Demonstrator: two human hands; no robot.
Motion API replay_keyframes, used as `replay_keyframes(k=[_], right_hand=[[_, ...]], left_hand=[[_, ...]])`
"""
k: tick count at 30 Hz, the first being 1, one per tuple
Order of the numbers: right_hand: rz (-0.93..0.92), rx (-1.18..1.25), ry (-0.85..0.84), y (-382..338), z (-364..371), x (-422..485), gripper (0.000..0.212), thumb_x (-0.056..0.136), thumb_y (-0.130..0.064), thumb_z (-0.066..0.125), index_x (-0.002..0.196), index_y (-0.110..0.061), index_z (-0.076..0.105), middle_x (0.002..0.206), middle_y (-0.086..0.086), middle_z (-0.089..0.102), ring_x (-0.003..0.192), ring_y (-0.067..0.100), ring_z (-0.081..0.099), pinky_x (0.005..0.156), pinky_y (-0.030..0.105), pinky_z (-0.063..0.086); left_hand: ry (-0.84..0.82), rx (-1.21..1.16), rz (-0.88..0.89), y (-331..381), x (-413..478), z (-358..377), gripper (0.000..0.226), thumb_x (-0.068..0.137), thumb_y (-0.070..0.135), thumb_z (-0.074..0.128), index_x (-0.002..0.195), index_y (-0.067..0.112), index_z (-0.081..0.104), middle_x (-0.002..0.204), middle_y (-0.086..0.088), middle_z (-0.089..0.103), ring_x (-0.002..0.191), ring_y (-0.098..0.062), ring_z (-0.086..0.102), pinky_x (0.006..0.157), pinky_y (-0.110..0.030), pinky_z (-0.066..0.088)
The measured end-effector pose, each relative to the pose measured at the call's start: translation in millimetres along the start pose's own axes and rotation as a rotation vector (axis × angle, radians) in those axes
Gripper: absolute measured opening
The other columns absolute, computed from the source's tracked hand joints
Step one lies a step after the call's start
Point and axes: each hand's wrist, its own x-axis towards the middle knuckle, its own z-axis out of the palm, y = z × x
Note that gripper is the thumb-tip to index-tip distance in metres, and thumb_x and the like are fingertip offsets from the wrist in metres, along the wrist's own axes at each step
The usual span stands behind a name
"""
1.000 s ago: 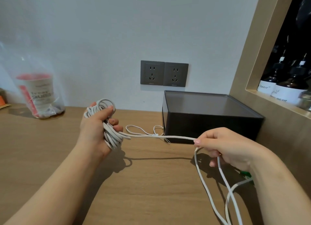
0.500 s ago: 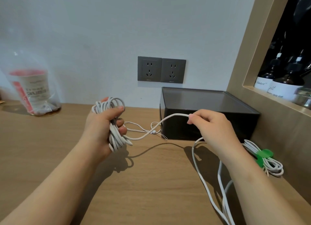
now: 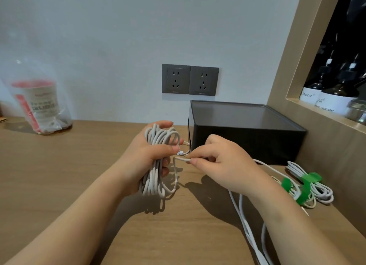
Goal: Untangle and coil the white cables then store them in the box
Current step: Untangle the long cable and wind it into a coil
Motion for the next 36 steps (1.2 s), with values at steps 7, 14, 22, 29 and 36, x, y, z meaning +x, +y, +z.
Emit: replay_keyframes(k=[7,14,22,29,36], right_hand=[[0.003,0.297,0.068,3,-1,-1,0.017,0.09,-0.031,0.055,0.077,-0.04,0.062,0.082,-0.006,0.05,0.081,0.008,0.048,0.068,0.019,0.041],[0.053,0.45,0.268,0,6,3,0.022,0.091,-0.029,0.054,0.074,-0.042,0.057,0.088,-0.01,0.058,0.085,0.0,0.052,0.068,0.008,0.04],[0.048,0.498,0.367,-1,15,5,0.018,0.092,-0.029,0.051,0.081,-0.041,0.057,0.089,-0.013,0.058,0.089,-0.009,0.049,0.066,0.002,0.039],[0.052,0.533,0.507,-2,21,6,0.018,0.092,-0.028,0.052,0.081,-0.042,0.054,0.087,-0.015,0.057,0.09,-0.007,0.05,0.067,0.005,0.043],[0.067,0.505,0.519,1,23,8,0.012,0.09,-0.027,0.055,0.083,-0.037,0.058,0.085,-0.013,0.06,0.087,-0.005,0.052,0.066,0.006,0.043]], left_hand=[[-0.02,0.136,0.014,2,-3,1,0.049,0.077,-0.014,0.06,0.111,0.021,0.053,0.067,0.0,0.067,0.046,-0.01,0.05,0.043,-0.027,0.043],[-0.048,0.204,0.054,2,-6,3,0.044,0.072,0.002,0.069,0.105,0.027,0.055,0.083,-0.012,0.068,0.053,-0.009,0.058,0.05,-0.027,0.047],[-0.135,0.208,0.111,-2,-4,3,0.054,0.067,0.006,0.076,0.111,0.029,0.054,0.078,0.0,0.066,0.089,-0.029,0.068,0.086,-0.04,0.054],[-0.19,0.067,0.035,-1,-6,6,0.059,0.064,-0.006,0.066,0.113,0.026,0.054,0.074,-0.007,0.064,0.065,-0.028,0.064,0.077,-0.055,0.055],[-0.119,0.161,0.026,0,-5,8,0.045,0.082,-0.008,0.061,0.111,0.026,0.051,0.065,-0.005,0.058,0.05,-0.018,0.057,0.048,-0.03,0.049]])
